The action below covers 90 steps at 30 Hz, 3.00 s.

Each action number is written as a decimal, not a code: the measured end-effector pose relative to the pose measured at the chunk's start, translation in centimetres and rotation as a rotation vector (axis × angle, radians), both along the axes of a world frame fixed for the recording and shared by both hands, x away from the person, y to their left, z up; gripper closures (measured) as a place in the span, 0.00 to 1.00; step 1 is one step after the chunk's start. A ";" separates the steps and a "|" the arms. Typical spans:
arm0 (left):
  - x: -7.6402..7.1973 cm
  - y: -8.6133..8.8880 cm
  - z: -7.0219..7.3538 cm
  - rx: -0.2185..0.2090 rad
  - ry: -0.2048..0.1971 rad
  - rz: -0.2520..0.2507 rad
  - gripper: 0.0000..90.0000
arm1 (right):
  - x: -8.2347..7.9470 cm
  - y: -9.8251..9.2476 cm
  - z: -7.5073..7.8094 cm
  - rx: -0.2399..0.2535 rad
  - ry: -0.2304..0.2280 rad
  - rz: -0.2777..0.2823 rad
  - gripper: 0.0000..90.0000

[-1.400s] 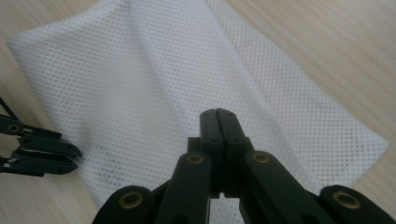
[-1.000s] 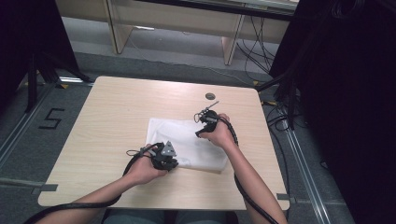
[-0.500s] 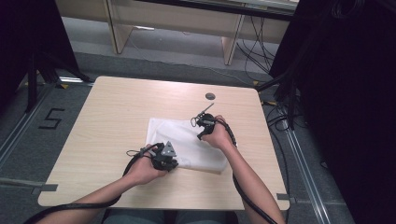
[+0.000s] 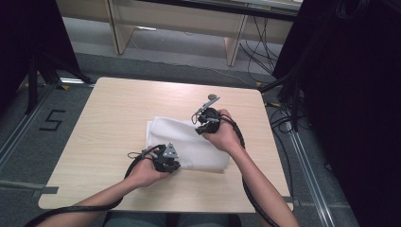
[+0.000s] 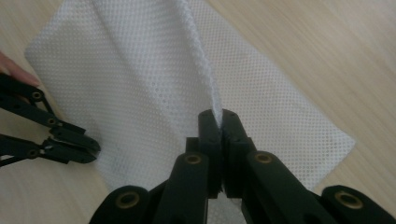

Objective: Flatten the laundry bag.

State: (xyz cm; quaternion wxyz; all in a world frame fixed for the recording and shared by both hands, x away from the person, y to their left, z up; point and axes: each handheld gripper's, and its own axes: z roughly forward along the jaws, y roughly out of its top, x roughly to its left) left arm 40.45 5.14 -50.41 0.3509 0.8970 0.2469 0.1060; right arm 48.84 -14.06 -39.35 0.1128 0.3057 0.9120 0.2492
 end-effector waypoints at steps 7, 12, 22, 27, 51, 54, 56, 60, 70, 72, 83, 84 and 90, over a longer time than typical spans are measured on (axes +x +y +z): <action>-0.7 -0.8 0.2 0.013 -0.010 -0.047 0.96 | -1.4 0.0 1.1 0.004 -0.017 0.017 1.00; 0.0 -0.2 -0.2 -0.002 -0.003 -0.008 0.96 | -2.5 -0.1 1.3 0.026 -0.014 0.032 0.99; -0.1 1.1 0.7 -0.036 -0.005 0.015 0.93 | -4.9 -0.1 1.2 0.037 -0.025 0.073 0.99; -1.5 4.5 2.4 -0.060 -0.007 0.038 0.91 | -6.1 0.2 0.7 0.038 -0.019 0.099 0.99; -1.3 15.9 3.2 -0.087 -0.028 0.321 0.85 | -10.7 1.5 -2.3 0.006 0.058 0.189 0.99; -1.4 15.7 3.1 -0.083 -0.027 0.311 0.84 | -11.1 1.4 -2.5 0.010 0.052 0.209 0.99; -1.4 15.4 2.9 -0.101 -0.031 0.332 0.83 | -11.6 1.3 -2.7 0.003 0.071 0.197 0.99; -1.4 15.1 2.7 -0.094 -0.030 0.309 0.81 | -12.3 1.4 -3.3 0.002 0.089 0.219 0.98; -1.4 14.7 2.8 -0.078 -0.041 0.272 0.80 | -13.9 1.3 -4.5 -0.004 0.125 0.252 0.98; -1.4 14.7 2.9 -0.072 -0.041 0.268 0.80 | -14.1 1.3 -4.8 -0.007 0.144 0.257 0.98; -1.3 13.7 2.8 -0.094 -0.051 0.254 0.80 | -15.2 1.2 -6.5 -0.050 0.203 0.261 0.98; -1.4 13.7 2.9 -0.091 -0.038 0.248 0.80 | -15.2 1.2 -6.8 -0.054 0.208 0.257 0.98; -1.1 13.2 2.9 -0.082 -0.052 0.221 0.80 | -15.1 1.1 -7.5 -0.062 0.233 0.240 0.98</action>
